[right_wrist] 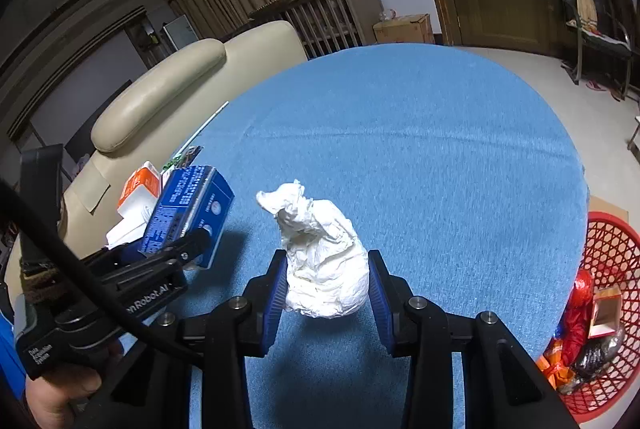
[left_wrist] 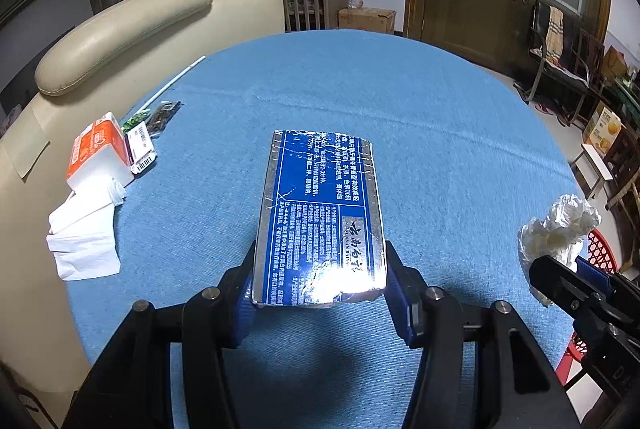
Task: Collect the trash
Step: 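Lift the blue box and white tissue and hold both tools above the table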
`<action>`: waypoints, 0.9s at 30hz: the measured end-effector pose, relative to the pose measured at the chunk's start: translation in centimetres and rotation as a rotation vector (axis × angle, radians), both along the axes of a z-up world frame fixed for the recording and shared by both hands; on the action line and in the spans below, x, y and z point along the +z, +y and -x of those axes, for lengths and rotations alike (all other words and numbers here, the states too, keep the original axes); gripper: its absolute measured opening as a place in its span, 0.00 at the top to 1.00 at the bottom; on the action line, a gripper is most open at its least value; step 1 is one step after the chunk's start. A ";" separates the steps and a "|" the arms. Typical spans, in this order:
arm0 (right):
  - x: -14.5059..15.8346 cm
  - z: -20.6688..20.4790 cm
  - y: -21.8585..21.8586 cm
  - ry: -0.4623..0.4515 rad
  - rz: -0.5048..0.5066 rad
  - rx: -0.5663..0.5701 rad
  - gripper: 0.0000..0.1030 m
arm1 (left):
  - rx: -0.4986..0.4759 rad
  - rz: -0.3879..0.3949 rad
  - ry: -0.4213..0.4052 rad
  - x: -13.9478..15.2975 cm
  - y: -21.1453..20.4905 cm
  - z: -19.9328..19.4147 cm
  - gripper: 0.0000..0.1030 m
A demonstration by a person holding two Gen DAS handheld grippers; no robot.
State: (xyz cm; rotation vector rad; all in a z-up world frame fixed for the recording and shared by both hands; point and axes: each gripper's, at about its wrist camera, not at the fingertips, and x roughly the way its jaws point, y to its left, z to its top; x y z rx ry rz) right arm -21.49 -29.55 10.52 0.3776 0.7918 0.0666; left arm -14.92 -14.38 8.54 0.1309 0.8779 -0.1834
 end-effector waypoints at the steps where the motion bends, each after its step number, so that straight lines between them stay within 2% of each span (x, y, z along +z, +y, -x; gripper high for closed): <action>1: -0.1 0.0 0.0 0.002 -0.004 0.000 0.60 | -0.002 -0.002 0.001 -0.1 -0.2 0.0 0.45; 27: 0.2 1.0 -0.6 -0.022 -0.025 -0.043 0.60 | -0.050 -0.006 0.022 -1.4 -1.4 -0.7 0.45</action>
